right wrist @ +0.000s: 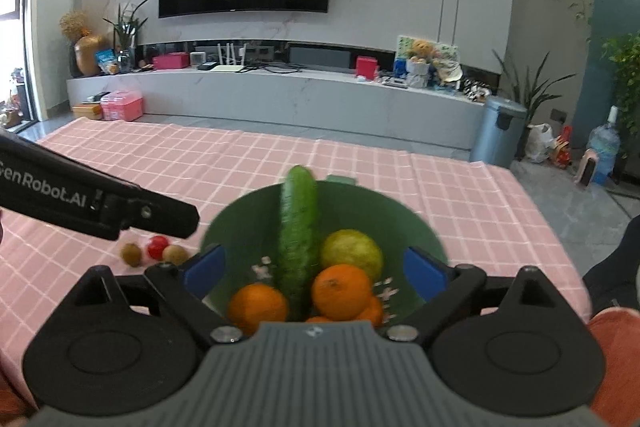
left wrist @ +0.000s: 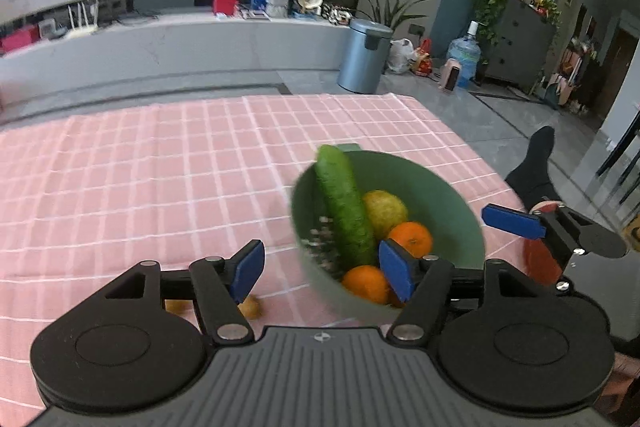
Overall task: Organize fruits
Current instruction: 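Lift both open tools out of the colander toward the longans, then grasp a longan with the left tool while the right tool grasps another longan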
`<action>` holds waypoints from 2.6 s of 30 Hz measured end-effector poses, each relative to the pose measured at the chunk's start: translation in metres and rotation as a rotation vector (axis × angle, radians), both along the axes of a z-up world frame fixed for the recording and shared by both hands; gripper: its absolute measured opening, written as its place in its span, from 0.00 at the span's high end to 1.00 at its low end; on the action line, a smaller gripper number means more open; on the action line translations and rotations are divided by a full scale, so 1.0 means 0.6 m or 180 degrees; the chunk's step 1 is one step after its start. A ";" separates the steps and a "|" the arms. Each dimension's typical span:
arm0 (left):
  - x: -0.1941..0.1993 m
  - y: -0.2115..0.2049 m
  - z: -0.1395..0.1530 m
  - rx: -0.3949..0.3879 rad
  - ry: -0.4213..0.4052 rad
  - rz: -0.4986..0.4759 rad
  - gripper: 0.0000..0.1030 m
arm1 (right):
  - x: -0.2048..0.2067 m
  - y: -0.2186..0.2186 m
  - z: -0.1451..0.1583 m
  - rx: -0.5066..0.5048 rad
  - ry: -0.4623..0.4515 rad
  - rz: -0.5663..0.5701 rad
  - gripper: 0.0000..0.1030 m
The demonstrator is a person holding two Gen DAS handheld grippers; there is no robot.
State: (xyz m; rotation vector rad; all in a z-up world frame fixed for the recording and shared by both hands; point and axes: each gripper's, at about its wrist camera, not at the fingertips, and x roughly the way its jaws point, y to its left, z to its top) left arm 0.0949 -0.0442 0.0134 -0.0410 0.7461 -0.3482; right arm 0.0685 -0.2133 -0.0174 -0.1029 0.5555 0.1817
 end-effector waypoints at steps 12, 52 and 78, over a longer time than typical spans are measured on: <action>-0.046 0.066 -0.015 0.0226 -0.0201 0.0089 0.20 | -0.032 0.069 -0.001 0.0214 0.0139 0.0137 0.05; 0.009 0.167 -0.145 -0.0217 0.0166 0.0592 0.56 | 0.032 0.206 -0.117 0.0135 0.0478 0.0040 0.70; 0.018 0.146 -0.166 -0.0024 -0.0016 0.0545 0.72 | 0.073 0.197 -0.144 0.0196 0.0552 0.0011 0.81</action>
